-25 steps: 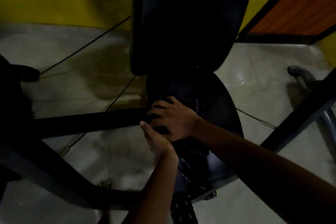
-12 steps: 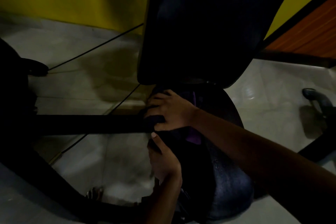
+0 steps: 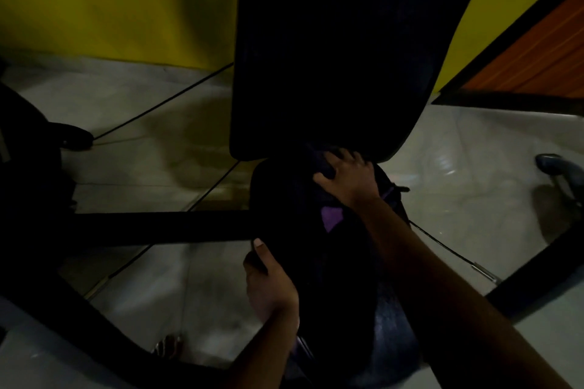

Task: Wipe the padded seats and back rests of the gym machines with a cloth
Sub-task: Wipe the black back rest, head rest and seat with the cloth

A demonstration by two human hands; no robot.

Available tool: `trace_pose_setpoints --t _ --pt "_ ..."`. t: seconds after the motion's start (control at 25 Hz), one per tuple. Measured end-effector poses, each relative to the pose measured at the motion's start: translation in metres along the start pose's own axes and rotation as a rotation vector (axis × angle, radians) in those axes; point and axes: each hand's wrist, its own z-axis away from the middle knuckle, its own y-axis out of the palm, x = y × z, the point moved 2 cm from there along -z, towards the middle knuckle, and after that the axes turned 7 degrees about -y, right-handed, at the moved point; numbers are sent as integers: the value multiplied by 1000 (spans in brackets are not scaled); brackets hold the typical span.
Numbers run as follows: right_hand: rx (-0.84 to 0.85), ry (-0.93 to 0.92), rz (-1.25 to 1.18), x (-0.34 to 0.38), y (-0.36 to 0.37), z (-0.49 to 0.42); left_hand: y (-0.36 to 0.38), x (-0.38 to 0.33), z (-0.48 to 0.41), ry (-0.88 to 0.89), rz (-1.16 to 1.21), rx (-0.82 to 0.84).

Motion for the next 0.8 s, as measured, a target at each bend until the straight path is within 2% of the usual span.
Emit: trace_pose_setpoints --t 0.08,0.16,0.28,0.44,0.48,0.64,0.72,0.8 --pt "-54 72 -6 0 1 32 2 -2 0 18 -23 -25" --pt "-108 55 11 18 1 61 4 -2 -2 45 -30 -43" --pt "-226 -22 51 47 1 106 3 1 -4 13 -62 -30" --pt "-170 -213 62 36 4 141 2 3 -5 8 -71 -6" --pt "-159 -156 39 23 1 134 3 4 -5 13 -67 2" --pt "-68 259 -9 7 -4 94 1 3 -3 12 -46 28" --pt "-108 290 28 31 -3 102 2 2 -3 -31 -65 41" --pt "-103 222 63 59 0 128 0 1 -7 -77 -19 133"
